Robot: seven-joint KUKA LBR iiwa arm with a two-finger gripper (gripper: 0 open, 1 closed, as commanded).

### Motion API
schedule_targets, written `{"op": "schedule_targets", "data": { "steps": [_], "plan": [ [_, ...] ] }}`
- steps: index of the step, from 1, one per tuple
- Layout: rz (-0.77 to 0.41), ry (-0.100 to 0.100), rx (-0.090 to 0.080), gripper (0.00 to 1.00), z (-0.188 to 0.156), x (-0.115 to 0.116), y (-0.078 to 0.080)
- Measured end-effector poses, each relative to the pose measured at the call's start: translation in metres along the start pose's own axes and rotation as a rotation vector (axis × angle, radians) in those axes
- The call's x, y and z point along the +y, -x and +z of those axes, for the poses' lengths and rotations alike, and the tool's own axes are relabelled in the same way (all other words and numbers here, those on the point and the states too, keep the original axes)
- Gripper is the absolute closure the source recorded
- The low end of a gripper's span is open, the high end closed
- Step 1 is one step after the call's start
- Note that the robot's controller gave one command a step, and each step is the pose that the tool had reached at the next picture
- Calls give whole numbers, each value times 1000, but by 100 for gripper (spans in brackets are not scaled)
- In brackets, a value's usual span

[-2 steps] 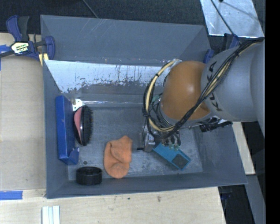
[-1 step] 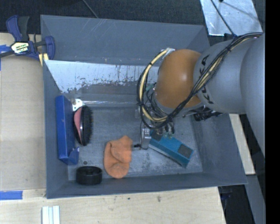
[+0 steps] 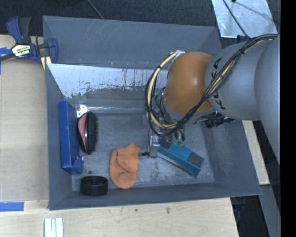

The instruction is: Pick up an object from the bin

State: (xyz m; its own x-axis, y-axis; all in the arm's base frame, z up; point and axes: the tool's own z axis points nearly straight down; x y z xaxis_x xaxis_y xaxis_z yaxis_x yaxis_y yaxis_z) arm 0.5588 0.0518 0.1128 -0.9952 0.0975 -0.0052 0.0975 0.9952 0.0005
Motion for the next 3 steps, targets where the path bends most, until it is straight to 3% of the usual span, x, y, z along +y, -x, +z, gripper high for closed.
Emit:
{"op": "schedule_targets", "data": {
  "steps": [1, 2, 3],
  "plan": [
    [-63, -1, 1, 0, 17, 37, -25],
    [144, -1, 2, 100, 42, 15, -72],
    [144, -1, 2, 100, 42, 15, -72]
  ]
}}
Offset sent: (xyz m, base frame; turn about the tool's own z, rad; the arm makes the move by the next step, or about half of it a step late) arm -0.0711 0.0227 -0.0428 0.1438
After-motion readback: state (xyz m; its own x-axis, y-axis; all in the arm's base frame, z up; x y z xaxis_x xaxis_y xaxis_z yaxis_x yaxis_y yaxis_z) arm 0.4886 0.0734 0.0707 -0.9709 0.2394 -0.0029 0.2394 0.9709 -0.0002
